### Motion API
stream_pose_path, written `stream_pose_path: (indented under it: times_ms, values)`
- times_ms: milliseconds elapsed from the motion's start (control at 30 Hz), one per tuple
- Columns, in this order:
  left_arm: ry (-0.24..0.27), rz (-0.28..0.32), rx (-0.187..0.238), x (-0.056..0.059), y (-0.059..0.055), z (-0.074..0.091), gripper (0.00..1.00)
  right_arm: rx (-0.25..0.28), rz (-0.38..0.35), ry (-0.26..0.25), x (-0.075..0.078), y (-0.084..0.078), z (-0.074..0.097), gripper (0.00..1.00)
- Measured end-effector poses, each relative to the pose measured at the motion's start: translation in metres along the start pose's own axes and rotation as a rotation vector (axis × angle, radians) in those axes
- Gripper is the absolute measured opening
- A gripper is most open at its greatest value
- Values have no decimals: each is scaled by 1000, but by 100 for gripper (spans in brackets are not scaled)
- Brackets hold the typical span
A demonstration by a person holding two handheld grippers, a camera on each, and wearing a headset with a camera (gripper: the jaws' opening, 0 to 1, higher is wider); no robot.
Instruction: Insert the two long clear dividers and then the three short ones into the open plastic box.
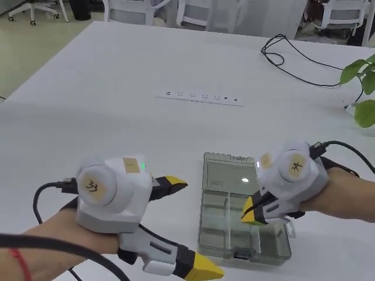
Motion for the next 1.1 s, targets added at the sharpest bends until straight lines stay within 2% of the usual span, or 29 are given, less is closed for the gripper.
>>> stream_pose_path:
  times_ms: [333, 733, 967, 1100]
  values:
    - [-3, 2, 1, 0, -1, 0, 100, -61, 23, 11, 0, -5, -9, 2]
    - [-7, -2, -1, -1, -1, -2, 100, -61, 13, 1, -1, -6, -9, 3]
    - [-1, 0, -4, -1, -2, 1, 100, -9, -46, -27, 1, -3, 1, 8]
    - [3, 1, -6, -1, -3, 3, 100, 72, -100, -52, 4, 4, 14, 12]
Point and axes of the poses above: the centre of the closed fingertips' face, and the gripper's own axes: z roughly backward along the fingers, x roughly to its right, y roughly out of its top, the point moved 6 cm from there along z, roughly backward along the fingers, and after that the axes turned 9 degrees about x, right-handed, at the moved point
